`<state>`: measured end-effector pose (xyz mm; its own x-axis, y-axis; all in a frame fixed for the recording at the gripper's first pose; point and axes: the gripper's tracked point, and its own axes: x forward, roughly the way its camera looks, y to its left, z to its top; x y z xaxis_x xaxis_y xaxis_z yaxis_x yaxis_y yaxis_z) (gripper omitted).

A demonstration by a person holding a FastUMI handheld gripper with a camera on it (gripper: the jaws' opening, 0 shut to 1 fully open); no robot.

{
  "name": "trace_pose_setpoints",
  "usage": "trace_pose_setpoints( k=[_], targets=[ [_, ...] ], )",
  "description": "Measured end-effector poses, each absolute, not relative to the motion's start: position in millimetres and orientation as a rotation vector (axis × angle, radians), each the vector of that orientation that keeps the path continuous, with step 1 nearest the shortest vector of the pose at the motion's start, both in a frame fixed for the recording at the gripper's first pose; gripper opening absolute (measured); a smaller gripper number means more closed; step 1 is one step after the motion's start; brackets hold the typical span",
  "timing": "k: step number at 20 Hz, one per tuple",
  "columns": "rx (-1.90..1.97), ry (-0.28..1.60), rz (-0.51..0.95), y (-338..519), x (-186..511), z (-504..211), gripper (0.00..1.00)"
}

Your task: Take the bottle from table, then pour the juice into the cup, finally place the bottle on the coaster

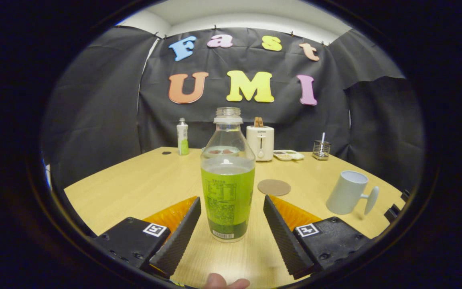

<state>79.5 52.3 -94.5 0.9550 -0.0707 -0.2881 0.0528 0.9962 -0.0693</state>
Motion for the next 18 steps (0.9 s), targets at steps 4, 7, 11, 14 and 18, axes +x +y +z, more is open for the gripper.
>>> trace_pose_setpoints(
  k=[4,7,11,14,18],
  targets=[
    [-0.080,0.320,-0.068,53.6,86.7,-98.4,1.00],
    [-0.085,0.332,-0.069,53.4,91.1,-99.7,0.99],
    [-0.094,0.352,-0.058,55.3,94.1,-103.1,0.91],
    [-0.091,0.381,-0.061,55.5,93.0,-102.5,0.85],
    [-0.081,0.405,-0.062,54.8,94.5,-101.4,0.82]
  ],
)
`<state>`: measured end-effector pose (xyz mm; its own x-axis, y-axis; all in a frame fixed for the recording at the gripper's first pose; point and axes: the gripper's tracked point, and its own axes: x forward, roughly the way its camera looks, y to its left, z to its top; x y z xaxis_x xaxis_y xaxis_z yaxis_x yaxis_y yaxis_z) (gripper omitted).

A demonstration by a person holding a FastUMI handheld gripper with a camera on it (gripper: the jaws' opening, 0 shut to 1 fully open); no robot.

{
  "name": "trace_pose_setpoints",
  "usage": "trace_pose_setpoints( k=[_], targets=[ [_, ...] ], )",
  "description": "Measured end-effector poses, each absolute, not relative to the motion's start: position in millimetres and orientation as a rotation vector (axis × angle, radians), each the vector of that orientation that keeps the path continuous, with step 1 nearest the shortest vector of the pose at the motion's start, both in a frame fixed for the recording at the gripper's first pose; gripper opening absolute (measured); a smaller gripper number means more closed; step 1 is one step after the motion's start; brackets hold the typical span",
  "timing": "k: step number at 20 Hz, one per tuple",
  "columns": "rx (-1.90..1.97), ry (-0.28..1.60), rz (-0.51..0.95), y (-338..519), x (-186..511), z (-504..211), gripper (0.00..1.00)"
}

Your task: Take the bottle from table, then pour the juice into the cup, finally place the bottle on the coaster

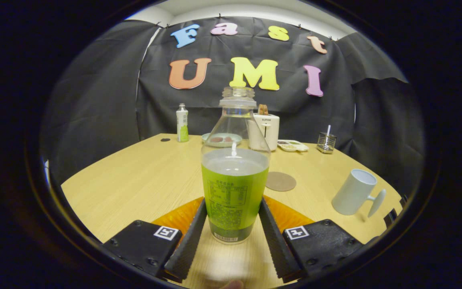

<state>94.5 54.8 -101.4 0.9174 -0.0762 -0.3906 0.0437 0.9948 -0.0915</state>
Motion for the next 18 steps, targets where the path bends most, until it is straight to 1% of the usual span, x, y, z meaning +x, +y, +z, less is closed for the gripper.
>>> trace_pose_setpoints(
  k=[6,12,18],
  targets=[
    [-0.004,0.447,-0.069,44.9,91.7,-92.2,0.81],
    [0.222,0.451,-0.067,30.6,90.7,-76.7,0.80],
    [0.454,0.415,-0.029,18.8,99.5,-58.1,0.79]
  ],
)
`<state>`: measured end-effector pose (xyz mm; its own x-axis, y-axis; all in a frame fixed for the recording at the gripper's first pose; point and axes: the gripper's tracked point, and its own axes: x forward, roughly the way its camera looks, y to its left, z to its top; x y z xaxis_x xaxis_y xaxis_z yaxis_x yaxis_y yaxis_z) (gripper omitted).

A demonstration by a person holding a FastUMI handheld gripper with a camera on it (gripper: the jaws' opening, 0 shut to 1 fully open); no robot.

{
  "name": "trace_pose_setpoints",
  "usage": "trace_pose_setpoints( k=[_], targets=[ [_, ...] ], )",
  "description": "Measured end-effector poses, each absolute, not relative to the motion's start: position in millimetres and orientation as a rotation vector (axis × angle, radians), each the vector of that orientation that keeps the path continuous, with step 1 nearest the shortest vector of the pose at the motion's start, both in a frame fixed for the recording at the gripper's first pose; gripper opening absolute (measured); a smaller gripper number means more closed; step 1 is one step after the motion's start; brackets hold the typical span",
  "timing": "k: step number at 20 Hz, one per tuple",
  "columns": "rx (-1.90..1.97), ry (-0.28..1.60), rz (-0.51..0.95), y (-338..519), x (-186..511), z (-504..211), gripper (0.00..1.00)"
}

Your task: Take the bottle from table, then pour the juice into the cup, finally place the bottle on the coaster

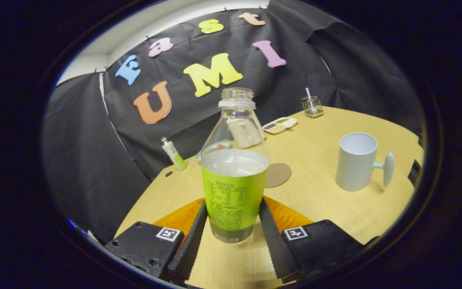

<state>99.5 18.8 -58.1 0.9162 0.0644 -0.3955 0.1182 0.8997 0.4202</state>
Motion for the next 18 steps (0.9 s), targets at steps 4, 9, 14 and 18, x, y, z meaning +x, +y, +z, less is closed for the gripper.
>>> trace_pose_setpoints(
  k=[4,9,14,18],
  targets=[
    [0.601,0.355,-0.017,3.7,106.6,-43.6,0.79],
    [0.853,0.253,0.024,-14.6,118.6,-23.2,0.79],
    [1.073,0.170,0.072,-20.0,121.4,-9.0,0.78],
    [1.228,0.135,0.112,-22.3,123.7,-0.4,0.78]
  ],
)
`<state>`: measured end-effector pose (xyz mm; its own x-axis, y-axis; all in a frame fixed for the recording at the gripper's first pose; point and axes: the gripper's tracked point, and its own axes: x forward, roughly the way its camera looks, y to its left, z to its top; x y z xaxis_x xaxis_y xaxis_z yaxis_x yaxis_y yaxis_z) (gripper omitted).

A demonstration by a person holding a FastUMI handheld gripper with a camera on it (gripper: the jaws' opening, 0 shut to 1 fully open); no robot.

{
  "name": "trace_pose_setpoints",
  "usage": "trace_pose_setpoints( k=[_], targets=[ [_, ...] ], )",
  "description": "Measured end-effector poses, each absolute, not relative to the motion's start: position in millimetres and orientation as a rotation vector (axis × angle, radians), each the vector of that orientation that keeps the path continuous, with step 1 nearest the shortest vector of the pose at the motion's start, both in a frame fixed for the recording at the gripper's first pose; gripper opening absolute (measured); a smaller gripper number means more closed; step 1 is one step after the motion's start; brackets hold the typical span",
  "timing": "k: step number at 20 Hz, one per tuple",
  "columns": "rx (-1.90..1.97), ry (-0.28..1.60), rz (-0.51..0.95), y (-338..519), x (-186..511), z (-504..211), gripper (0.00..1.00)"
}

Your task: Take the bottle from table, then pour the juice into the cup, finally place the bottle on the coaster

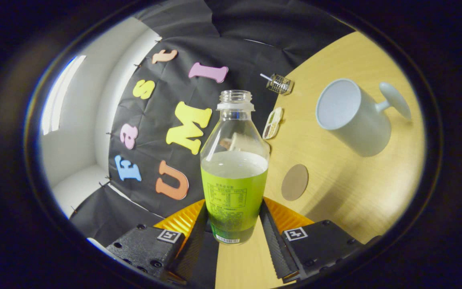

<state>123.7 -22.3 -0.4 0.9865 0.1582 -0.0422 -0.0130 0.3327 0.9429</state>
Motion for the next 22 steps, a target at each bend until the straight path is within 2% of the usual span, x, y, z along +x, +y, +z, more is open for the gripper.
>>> trace_pose_setpoints(
  k=[15,22],
  targets=[
    [1.572,-0.034,0.239,-36.1,122.4,29.0,0.78],
    [1.650,-0.059,0.247,-39.8,121.4,31.0,0.78]
  ],
)
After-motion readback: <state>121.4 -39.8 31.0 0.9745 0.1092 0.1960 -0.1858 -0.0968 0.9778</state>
